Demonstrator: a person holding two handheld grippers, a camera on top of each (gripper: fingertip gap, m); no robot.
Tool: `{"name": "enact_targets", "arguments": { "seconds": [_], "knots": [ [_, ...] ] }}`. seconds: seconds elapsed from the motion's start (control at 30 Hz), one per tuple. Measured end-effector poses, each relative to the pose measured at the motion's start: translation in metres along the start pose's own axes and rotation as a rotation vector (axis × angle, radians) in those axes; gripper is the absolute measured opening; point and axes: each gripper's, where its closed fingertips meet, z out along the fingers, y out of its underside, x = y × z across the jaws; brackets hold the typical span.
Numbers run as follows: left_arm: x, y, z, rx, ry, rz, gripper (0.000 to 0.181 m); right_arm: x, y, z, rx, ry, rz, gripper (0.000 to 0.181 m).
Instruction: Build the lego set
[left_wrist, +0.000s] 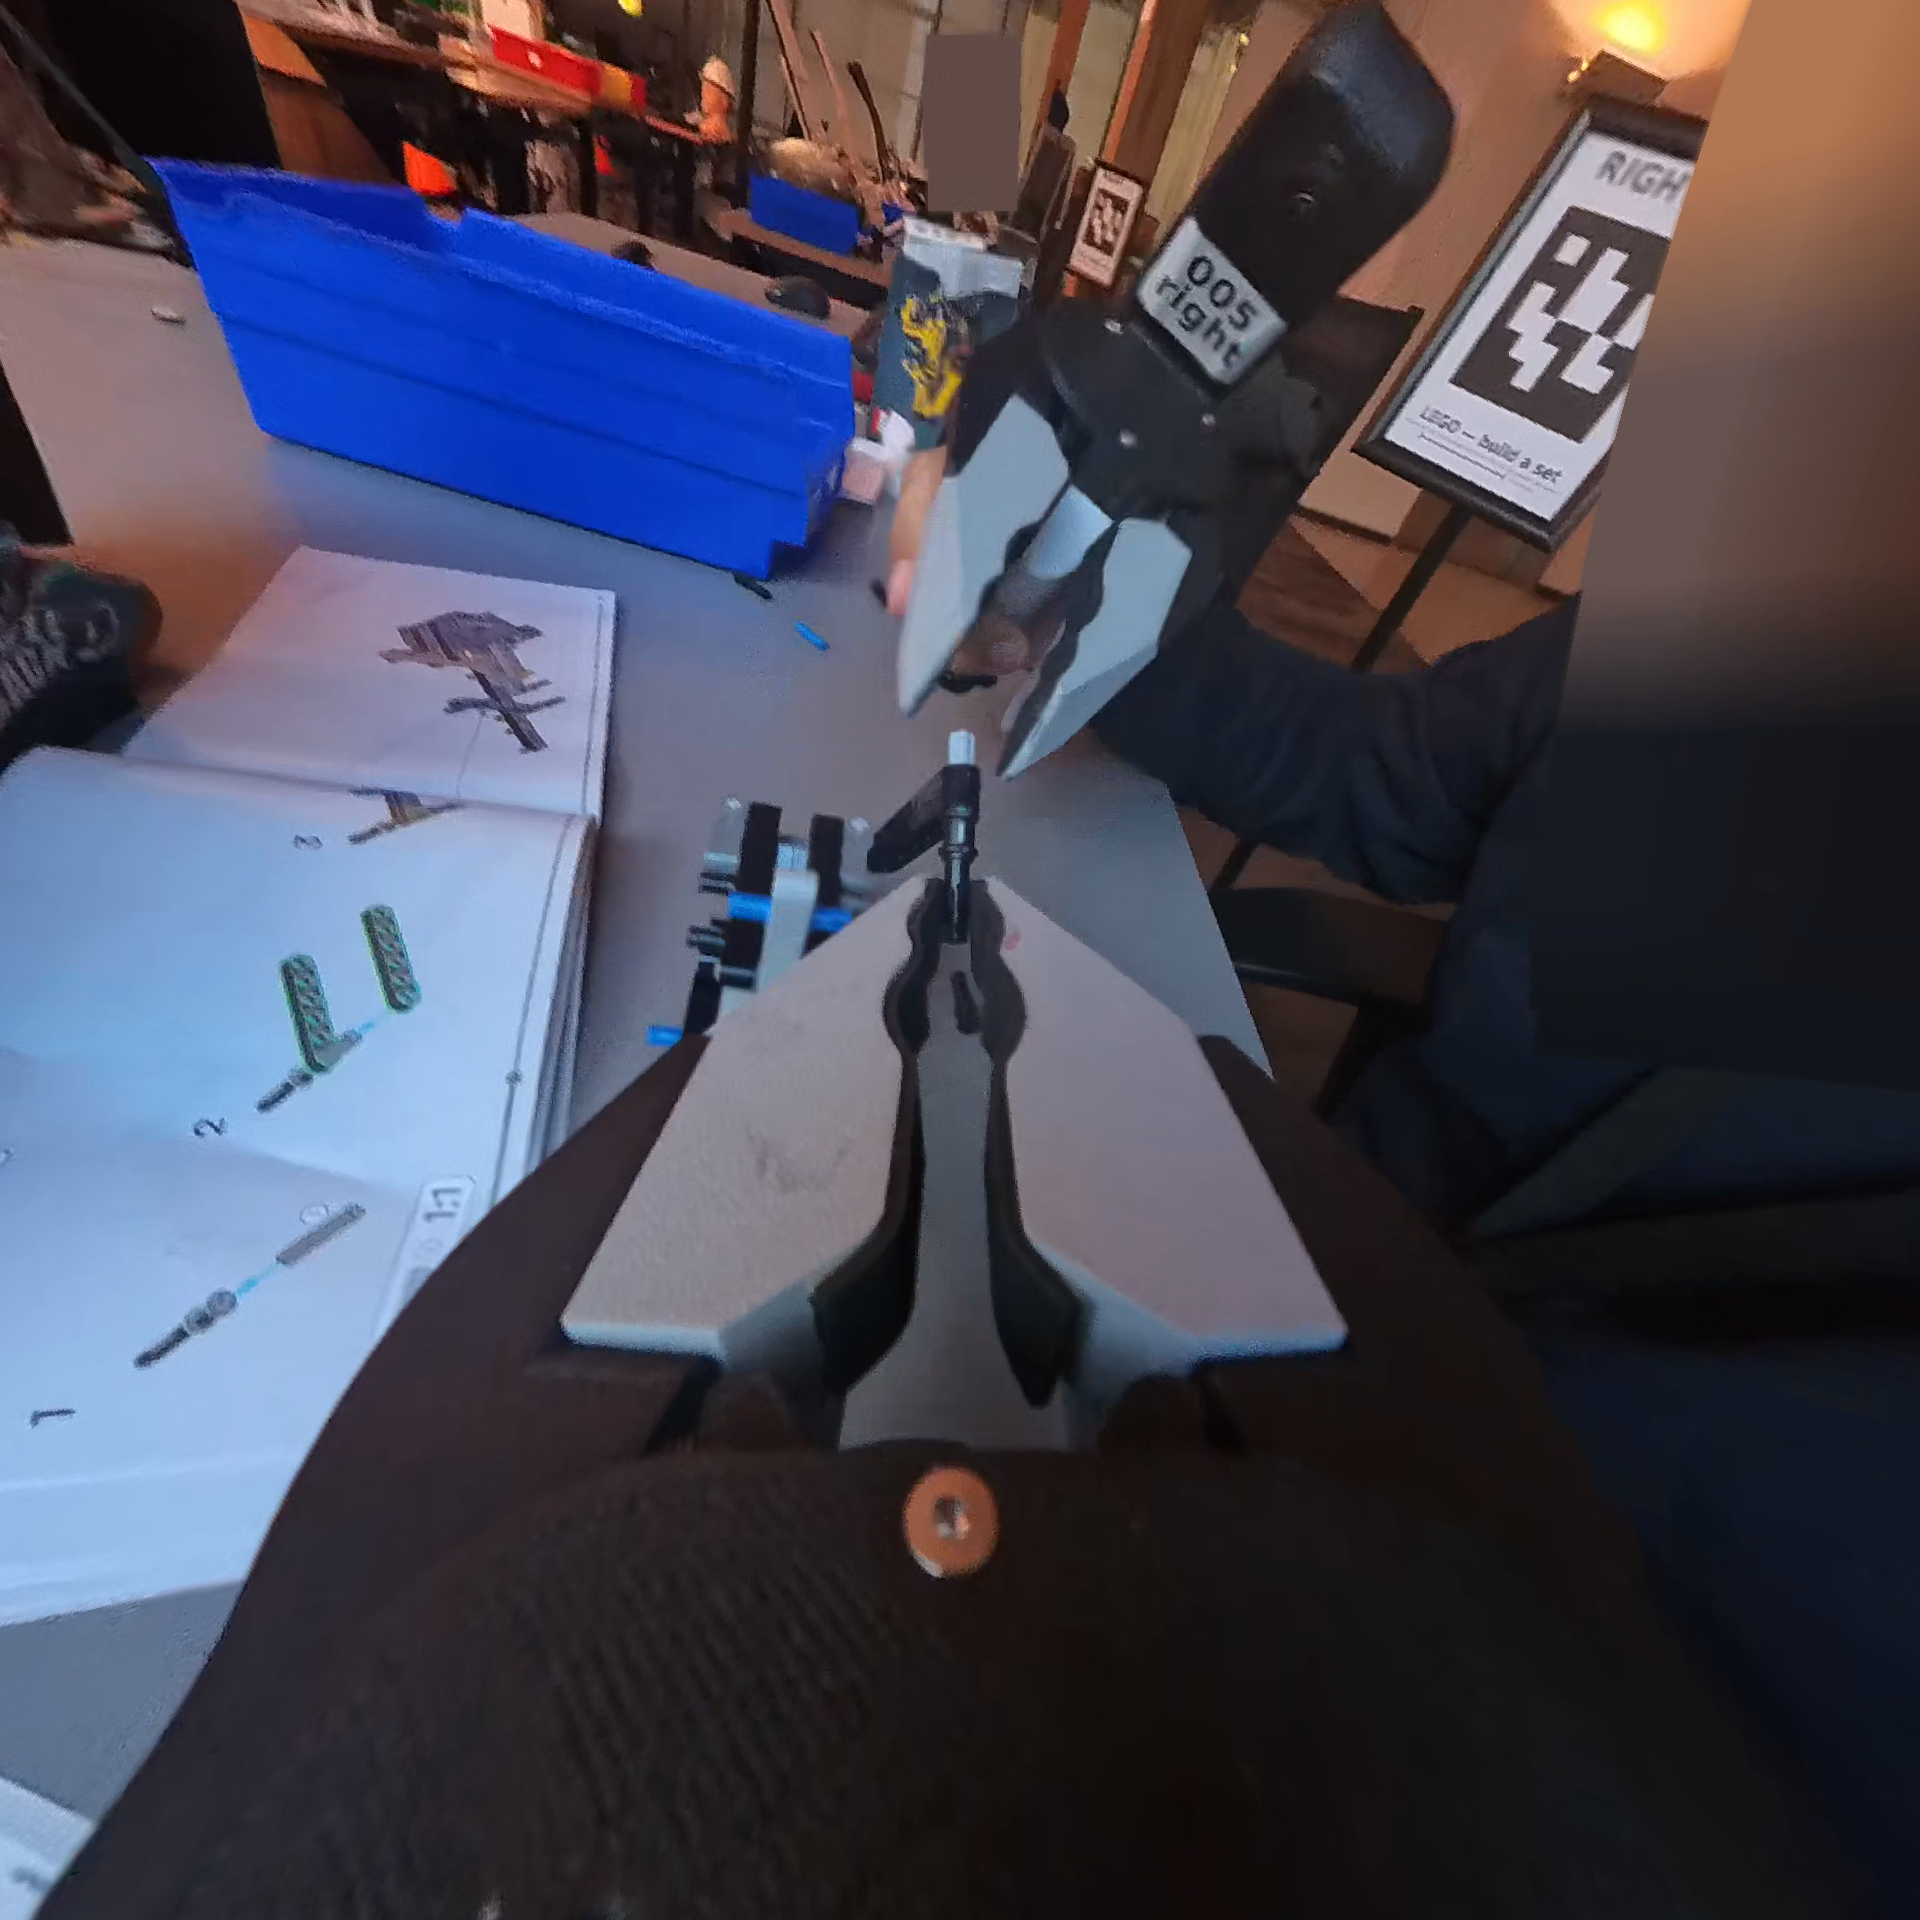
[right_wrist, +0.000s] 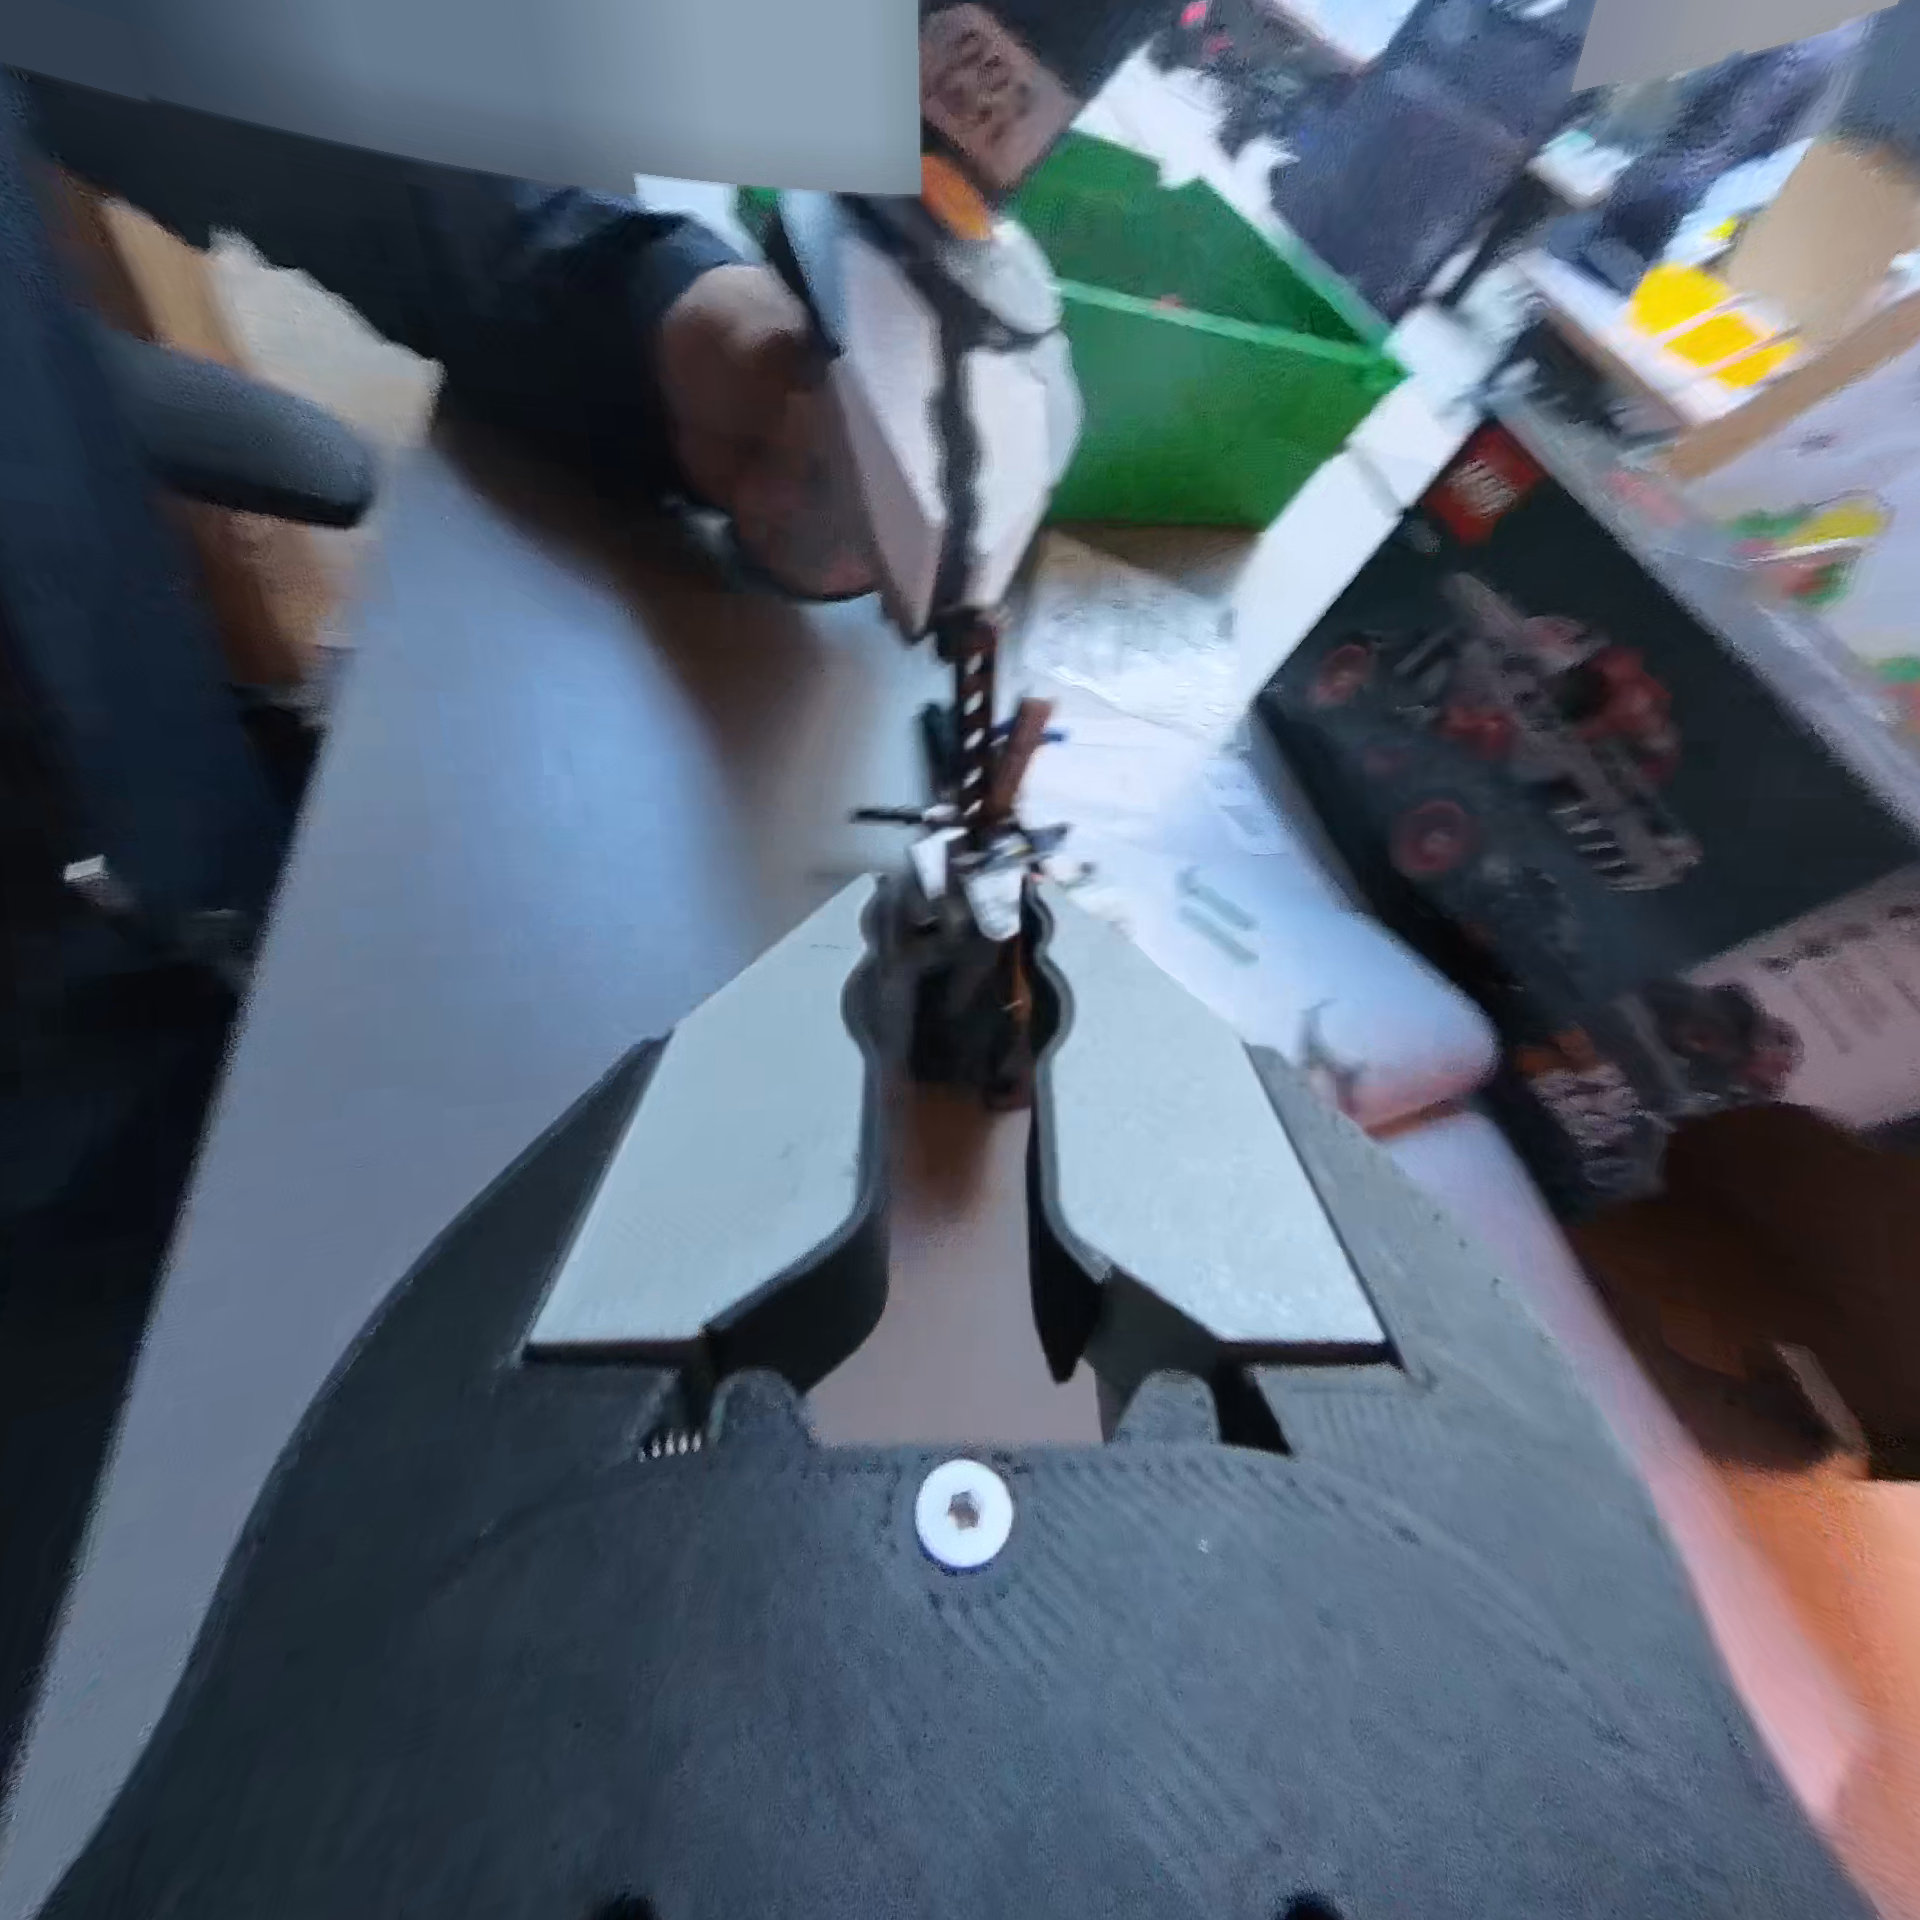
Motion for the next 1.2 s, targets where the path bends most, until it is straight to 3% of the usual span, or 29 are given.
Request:
{"name": "enact_targets", "arguments": {
  "seconds": [0.13,0.2,0.4,0.5,0.67,0.87,1.2],
  "knots": [
    [0.01,0.02,0.001,-0.093,0.043,0.016,0.003,-0.033,0.038,0.003,-0.125,-0.122,0.083,0.027],
    [0.014,0.022,0.002,-0.101,0.049,0.041,0.002,-0.044,0.05,0.007,-0.176,-0.161,0.092,0.02],
    [0.024,0.025,0.001,-0.085,0.091,0.065,0.003,-0.05,0.069,0.029,-0.295,-0.187,0.065,0.021],
    [0.026,0.026,0.0,-0.09,0.098,0.065,0.003,-0.054,0.067,0.034,-0.293,-0.238,0.081,0.003],
    [0.025,0.037,0.002,-0.165,0.086,0.046,0.002,-0.051,0.065,0.035,-0.277,-0.235,0.091,0.002],
    [0.023,0.058,0.007,-0.299,0.078,-0.023,0.003,-0.047,0.036,0.025,-0.093,-0.245,0.145,0.002],
    [0.022,0.068,0.008,-0.363,0.06,-0.046,0.002,-0.051,0.017,0.035,-0.134,-0.303,0.106,0.002]
  ]
}}
